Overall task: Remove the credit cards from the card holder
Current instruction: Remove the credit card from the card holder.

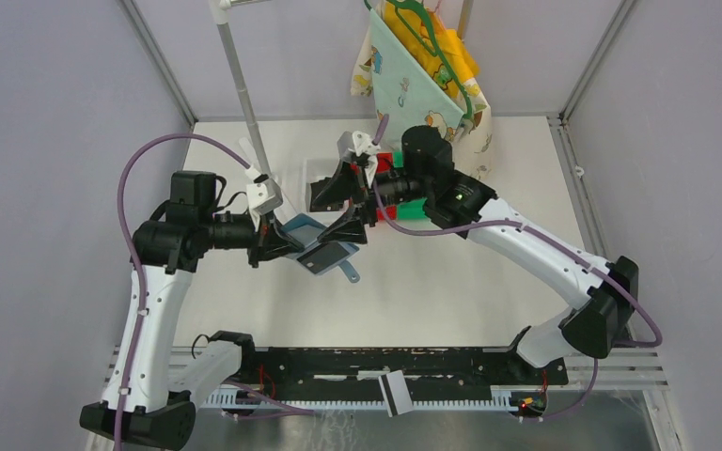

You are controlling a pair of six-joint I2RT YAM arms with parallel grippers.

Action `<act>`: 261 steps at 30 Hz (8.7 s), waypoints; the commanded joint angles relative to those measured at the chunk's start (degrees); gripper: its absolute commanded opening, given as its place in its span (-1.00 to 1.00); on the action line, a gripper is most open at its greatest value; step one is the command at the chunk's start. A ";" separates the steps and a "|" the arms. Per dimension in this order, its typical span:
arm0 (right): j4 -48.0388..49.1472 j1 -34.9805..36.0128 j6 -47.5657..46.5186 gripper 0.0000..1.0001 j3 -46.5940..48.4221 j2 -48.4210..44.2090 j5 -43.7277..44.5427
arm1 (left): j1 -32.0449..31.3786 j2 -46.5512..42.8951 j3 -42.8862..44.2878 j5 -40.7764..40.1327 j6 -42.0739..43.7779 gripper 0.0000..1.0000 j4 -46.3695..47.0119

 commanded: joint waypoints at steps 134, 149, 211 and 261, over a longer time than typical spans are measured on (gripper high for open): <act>80.87 3.00 52.46 0.33 -39.41 -7.03 33.96 | -0.04 -4.61 -2.81 7.91 -40.42 -0.96 28.25; 45.72 -1.51 32.86 0.64 -36.05 -16.35 26.87 | -0.08 16.46 4.55 -13.53 -13.17 -0.96 -2.18; 80.61 2.84 63.04 -0.98 -36.68 12.28 24.51 | -0.15 17.54 16.38 4.85 -5.50 -0.33 -18.97; 91.17 -6.09 66.32 -1.00 -46.62 3.76 23.92 | -0.07 17.66 16.54 -3.60 -11.37 -0.79 -14.06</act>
